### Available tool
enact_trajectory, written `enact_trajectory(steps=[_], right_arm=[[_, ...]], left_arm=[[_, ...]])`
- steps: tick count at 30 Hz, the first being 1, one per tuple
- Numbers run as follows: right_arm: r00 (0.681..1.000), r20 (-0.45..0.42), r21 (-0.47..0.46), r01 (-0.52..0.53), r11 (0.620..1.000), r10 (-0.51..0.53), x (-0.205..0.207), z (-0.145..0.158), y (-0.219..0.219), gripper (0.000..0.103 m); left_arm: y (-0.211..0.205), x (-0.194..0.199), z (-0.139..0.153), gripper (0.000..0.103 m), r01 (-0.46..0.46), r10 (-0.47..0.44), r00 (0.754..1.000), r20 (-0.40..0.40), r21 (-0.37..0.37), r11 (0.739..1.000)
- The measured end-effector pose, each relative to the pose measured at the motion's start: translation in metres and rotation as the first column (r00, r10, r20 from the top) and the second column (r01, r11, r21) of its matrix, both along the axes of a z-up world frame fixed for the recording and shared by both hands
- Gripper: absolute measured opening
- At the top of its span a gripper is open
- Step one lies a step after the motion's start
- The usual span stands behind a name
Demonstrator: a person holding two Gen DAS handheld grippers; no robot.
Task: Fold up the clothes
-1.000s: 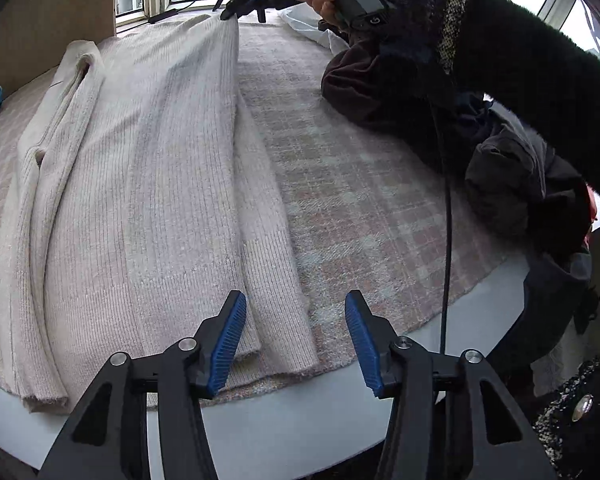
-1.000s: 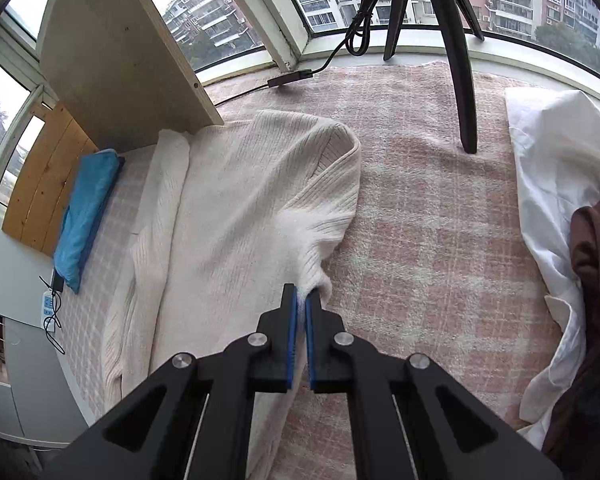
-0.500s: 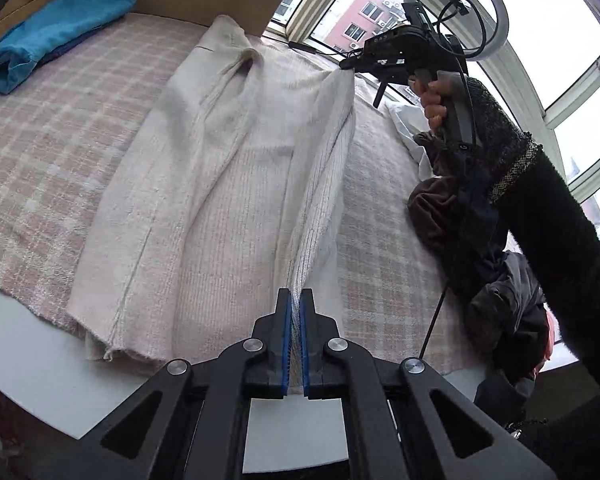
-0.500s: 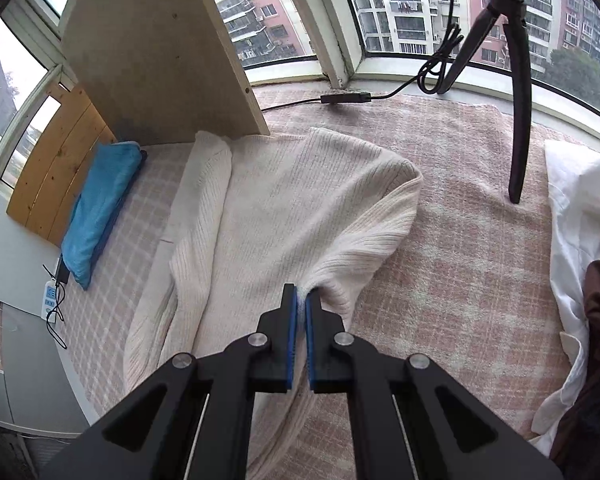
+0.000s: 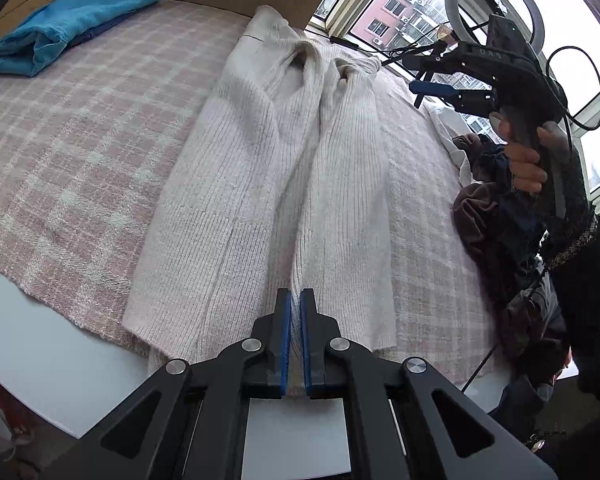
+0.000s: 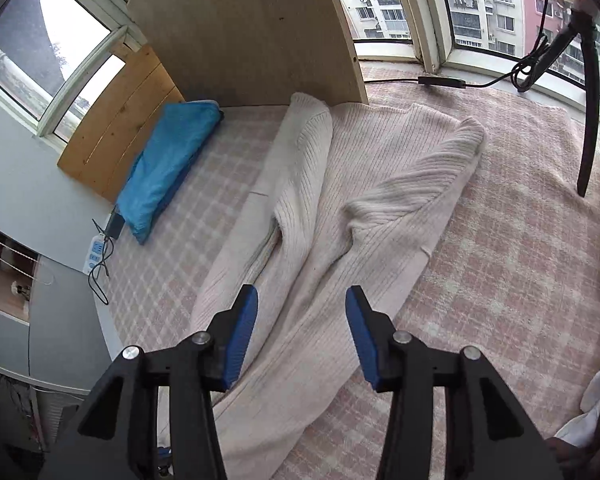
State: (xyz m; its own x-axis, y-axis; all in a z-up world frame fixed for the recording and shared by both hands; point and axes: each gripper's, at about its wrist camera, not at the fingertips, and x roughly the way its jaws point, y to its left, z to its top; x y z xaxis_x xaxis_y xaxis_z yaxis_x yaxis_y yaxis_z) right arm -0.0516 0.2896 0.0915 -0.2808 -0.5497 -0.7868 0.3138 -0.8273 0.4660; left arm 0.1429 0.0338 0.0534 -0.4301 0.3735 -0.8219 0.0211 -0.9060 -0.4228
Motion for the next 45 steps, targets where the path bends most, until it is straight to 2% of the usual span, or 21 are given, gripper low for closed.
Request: enact_trajectory(steps=[4,6,8,9,11,17,18,19,20,22,25,33,36,39,42,45], right_arm=[[0.994,0.034,-0.085,-0.1,0.991,0.103,0.094,-0.029,0.011,0.045],[0.988,0.042,-0.076,-0.147,0.986,0.151,0.139,-0.043,0.003,0.045],[0.979,0.036,-0.055,-0.199,0.978,0.201,0.181,-0.054,-0.008,0.045],[0.974,0.011,-0.033,-0.226,0.974,0.226,0.194,-0.056,-0.017,0.046],[0.96,-0.044,0.014,-0.275,0.961,0.276,0.218,-0.059,-0.036,0.047],[0.952,-0.124,0.171,-0.257,0.951,0.279,0.226,-0.079,-0.068,0.047],[0.953,-0.127,0.166,-0.255,0.953,0.277,0.225,-0.08,-0.07,0.044],[0.953,-0.128,0.156,-0.255,0.954,0.275,0.223,-0.081,-0.071,0.036],[0.953,-0.129,0.145,-0.254,0.956,0.273,0.221,-0.082,-0.072,0.006],[0.965,-0.131,0.101,-0.215,0.971,0.227,0.221,-0.077,-0.07,0.005],[0.956,-0.185,0.004,-0.233,0.972,0.23,0.238,-0.047,-0.071,0.004],[0.952,-0.107,0.134,-0.271,0.953,0.286,0.255,-0.07,-0.077,0.004],[0.967,-0.081,0.085,-0.235,0.968,0.242,0.252,-0.068,-0.06,0.003],[0.977,-0.077,0.058,-0.195,0.979,0.199,0.251,-0.062,-0.046,0.003],[0.972,-0.053,0.12,-0.223,0.967,0.23,0.256,-0.07,-0.056,0.004],[0.967,-0.015,0.117,-0.251,0.961,0.255,0.257,-0.062,-0.06,0.01]], left_arm=[[-0.012,-0.002,0.007,0.005,0.012,-0.012,1.0,0.014,-0.02,1.0],[-0.02,-0.004,0.014,0.005,0.019,-0.019,1.0,0.006,-0.038,0.999],[-0.028,-0.007,0.02,0.01,0.026,-0.026,1.0,-0.003,-0.057,0.998],[-0.032,-0.008,0.024,0.013,0.029,-0.029,1.0,-0.007,-0.066,0.997],[-0.041,-0.012,0.027,0.013,0.033,-0.034,0.999,-0.005,-0.081,0.996],[-0.049,-0.028,0.014,0.013,0.066,-0.067,0.998,-0.006,-0.09,0.994],[-0.048,-0.03,0.011,0.013,0.074,-0.074,0.997,-0.004,-0.089,0.993],[-0.048,-0.032,0.008,0.013,0.081,-0.082,0.997,-0.002,-0.088,0.993],[-0.047,-0.033,0.005,0.013,0.091,-0.091,0.996,0.001,-0.09,0.992],[-0.046,-0.033,-0.001,0.013,0.098,-0.098,0.995,0.007,-0.093,0.991],[-0.048,-0.031,0.0,0.013,0.101,-0.101,0.995,-0.002,-0.06,0.993],[-0.042,-0.027,0.008,0.013,0.148,-0.15,0.988,-0.035,-0.051,0.988],[-0.051,-0.025,0.009,0.014,0.129,-0.131,0.991,-0.04,-0.045,0.991],[-0.065,-0.021,0.01,0.022,0.102,-0.104,0.994,-0.044,-0.051,0.993],[-0.076,-0.019,0.009,0.025,0.086,-0.089,0.995,-0.046,-0.063,0.994],[-0.079,-0.019,0.005,0.026,0.097,-0.101,0.994,-0.042,-0.088,0.991]])
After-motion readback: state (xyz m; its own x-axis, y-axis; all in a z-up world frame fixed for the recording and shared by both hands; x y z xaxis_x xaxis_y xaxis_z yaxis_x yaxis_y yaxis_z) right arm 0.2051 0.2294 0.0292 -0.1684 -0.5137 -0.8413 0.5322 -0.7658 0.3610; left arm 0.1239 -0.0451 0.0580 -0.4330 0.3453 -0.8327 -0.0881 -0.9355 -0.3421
